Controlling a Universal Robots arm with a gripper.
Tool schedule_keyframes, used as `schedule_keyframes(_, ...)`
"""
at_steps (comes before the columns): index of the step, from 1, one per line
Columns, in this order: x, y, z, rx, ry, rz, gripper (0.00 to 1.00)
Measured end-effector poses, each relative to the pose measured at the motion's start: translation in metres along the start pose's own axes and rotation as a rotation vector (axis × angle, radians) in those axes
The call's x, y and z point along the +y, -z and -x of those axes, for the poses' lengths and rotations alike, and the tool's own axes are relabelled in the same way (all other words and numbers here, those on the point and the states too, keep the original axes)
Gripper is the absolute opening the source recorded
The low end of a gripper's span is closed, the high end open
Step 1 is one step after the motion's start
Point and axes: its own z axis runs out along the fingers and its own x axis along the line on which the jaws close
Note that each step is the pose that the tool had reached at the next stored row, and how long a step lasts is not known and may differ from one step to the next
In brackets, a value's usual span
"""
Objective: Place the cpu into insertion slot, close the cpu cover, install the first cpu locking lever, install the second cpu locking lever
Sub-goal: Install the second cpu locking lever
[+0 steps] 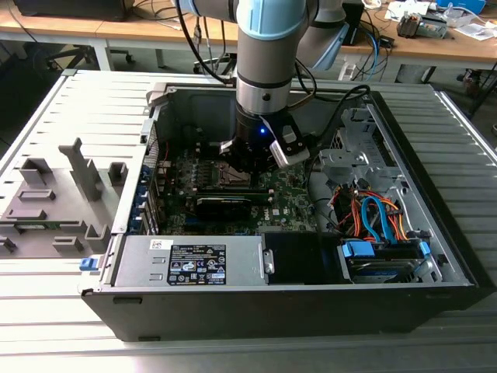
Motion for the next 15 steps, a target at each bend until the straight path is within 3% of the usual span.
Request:
schedule_keyframes(9, 0.0069, -0.0057, 0.0000, 0.0001, 0.017, -0.0003, 0.11)
schedule_keyframes(12, 0.0118, -0.0072, -0.0002, 0.0004, 0.024, -0.0087, 0.11)
schedule_keyframes(15, 0.0126, -0.0083, -0.0013, 0.0005, 0.029, -0.0094, 0.11)
